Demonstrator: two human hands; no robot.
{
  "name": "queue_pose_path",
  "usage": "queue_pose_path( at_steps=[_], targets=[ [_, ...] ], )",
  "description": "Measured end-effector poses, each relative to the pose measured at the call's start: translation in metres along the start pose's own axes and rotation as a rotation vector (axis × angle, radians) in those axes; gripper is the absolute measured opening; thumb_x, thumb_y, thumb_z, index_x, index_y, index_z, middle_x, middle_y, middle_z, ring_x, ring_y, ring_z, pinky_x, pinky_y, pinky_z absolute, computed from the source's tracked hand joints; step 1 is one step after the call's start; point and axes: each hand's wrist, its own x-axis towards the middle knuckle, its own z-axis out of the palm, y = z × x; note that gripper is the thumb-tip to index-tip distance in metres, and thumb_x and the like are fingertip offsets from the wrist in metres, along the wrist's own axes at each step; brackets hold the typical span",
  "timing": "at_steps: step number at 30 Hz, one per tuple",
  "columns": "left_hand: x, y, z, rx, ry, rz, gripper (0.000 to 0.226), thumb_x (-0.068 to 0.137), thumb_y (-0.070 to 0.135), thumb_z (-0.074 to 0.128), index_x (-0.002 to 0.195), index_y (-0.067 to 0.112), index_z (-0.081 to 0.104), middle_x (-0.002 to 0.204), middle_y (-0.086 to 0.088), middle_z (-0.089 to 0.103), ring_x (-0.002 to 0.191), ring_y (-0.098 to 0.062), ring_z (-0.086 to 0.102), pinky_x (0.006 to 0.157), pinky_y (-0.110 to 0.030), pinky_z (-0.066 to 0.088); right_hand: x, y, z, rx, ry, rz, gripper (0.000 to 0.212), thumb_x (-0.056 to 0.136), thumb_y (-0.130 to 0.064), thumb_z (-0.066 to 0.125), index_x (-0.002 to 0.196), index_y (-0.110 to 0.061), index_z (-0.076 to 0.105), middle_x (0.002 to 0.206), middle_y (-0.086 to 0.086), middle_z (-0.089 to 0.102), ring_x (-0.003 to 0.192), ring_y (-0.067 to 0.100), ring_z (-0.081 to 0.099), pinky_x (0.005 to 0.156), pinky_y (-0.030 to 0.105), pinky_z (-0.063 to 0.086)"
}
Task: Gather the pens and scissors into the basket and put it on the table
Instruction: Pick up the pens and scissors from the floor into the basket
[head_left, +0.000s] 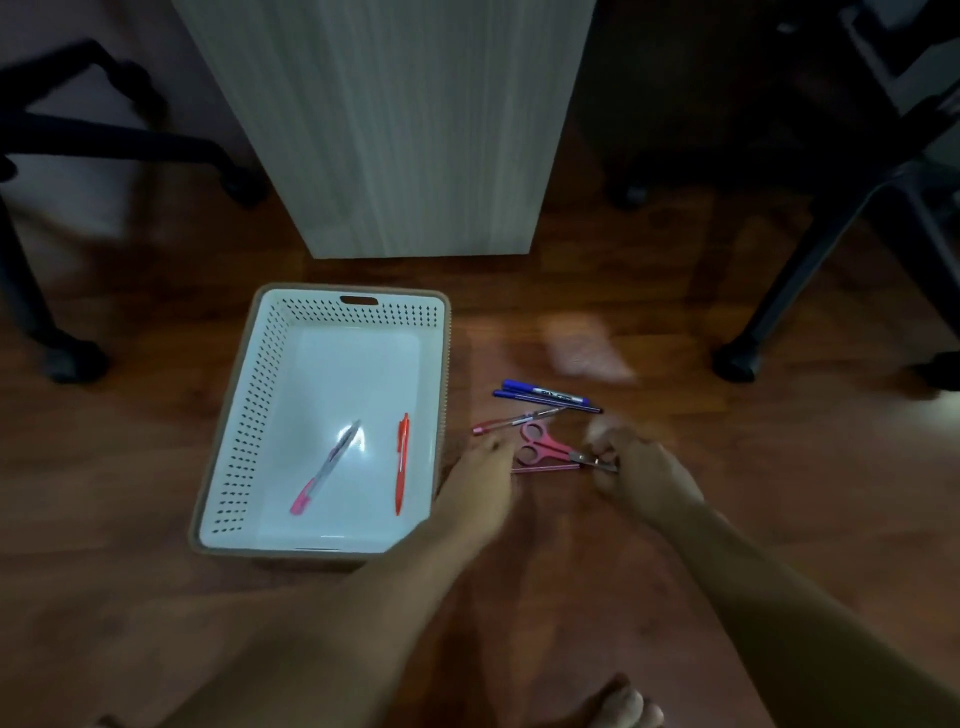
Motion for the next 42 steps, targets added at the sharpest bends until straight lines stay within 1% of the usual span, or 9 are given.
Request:
queue_pose_path(
  at_steps=[4,13,19,22,26,31,35,39,42],
  targets=[
    [0.007,0.003,0.029,0.258,-0.038,-0.060,0.058,0.097,0.001,0.058,0.154,0.010,0.049,0.154,-0.014,0.048,0.143,-0.037,0.050,0.107,-0.052,0.056,0.007,0.009,0.006,-0.137,-0.042,-0.060,0.022,0.093,-0.031,0.072,0.114,-0.030,0.066,0.119,-0.001,0.072,0.102,0.029,0.074,0.082,0.042,0.063],
    [0.013,0.008,0.020,0.400,-0.084,0.046,0.041,0.096,0.002,0.062,0.137,0.010,0.063,0.139,-0.013,0.060,0.122,-0.036,0.066,0.096,-0.050,0.061,0.007,0.037,0.019,0.025,-0.071,-0.031,0.015,0.083,-0.023,0.077,0.098,-0.022,0.077,0.097,-0.001,0.077,0.088,0.023,0.077,0.080,0.038,0.064],
    [0.005,0.018,-0.005,-0.174,0.001,-0.209,0.016,0.077,0.024,0.083,0.088,0.018,0.074,0.088,0.000,0.079,0.079,-0.018,0.074,0.076,-0.032,0.061,0.002,0.030,0.017,0.490,-0.011,0.014,0.009,0.088,-0.019,0.083,0.088,-0.022,0.074,0.076,-0.001,0.079,0.056,-0.001,0.067,0.058,0.016,0.051],
    [0.005,0.020,-0.036,-0.492,0.109,-0.251,0.016,0.079,0.019,0.086,0.093,0.016,0.077,0.085,0.004,0.077,0.069,-0.005,0.065,0.064,-0.018,0.051,0.006,0.003,0.007,0.730,-0.026,-0.007,0.008,0.094,-0.018,0.080,0.093,-0.016,0.072,0.073,0.008,0.079,0.063,0.017,0.074,0.067,0.037,0.060],
    [0.004,-0.005,-0.088,-0.714,0.301,-0.335,0.016,0.088,0.015,0.077,0.104,0.012,0.078,0.090,-0.005,0.077,0.069,-0.009,0.067,0.067,-0.025,0.057,0.003,-0.053,-0.003,0.851,-0.156,-0.075,0.011,0.098,-0.016,0.075,0.102,-0.007,0.071,0.083,0.023,0.079,0.067,0.023,0.076,0.066,0.033,0.064],
    [-0.007,-0.066,-0.109,-0.682,0.370,-0.582,0.016,0.094,0.022,0.071,0.107,0.014,0.075,0.101,-0.004,0.078,0.091,-0.022,0.076,0.078,-0.037,0.064,-0.011,-0.115,0.004,0.890,-0.310,-0.208,0.020,0.099,-0.018,0.077,0.107,0.000,0.073,0.065,0.002,0.075,0.052,0.009,0.067,0.053,0.019,0.052],
    [-0.020,-0.105,-0.094,-0.631,0.257,-0.797,0.016,0.093,0.023,0.070,0.093,0.008,0.076,0.093,-0.017,0.079,0.076,-0.028,0.070,0.086,-0.053,0.066,-0.022,-0.144,0.025,0.888,-0.398,-0.180,0.014,0.098,-0.017,0.078,0.103,-0.005,0.073,0.068,-0.003,0.077,0.055,0.012,0.063,0.061,0.030,0.055],
    [-0.027,-0.118,-0.087,-0.608,0.247,-0.862,0.026,0.089,0.029,0.069,0.082,0.004,0.073,0.077,-0.017,0.071,0.064,-0.029,0.061,0.067,-0.040,0.055,-0.031,-0.156,0.034,0.769,-0.388,-0.170,0.022,0.100,-0.027,0.075,0.105,-0.006,0.077,0.098,0.014,0.084,0.066,0.014,0.073,0.067,0.028,0.059],
    [-0.021,-0.109,-0.092,-0.557,0.320,-0.807,0.028,0.100,0.035,0.062,0.089,0.011,0.071,0.090,-0.011,0.074,0.079,-0.029,0.070,0.082,-0.042,0.063,-0.028,-0.147,0.031,0.574,-0.272,-0.209,0.032,0.101,-0.047,0.066,0.090,-0.019,0.076,0.085,0.001,0.084,0.056,0.005,0.074,0.055,0.015,0.052]
  ],
)
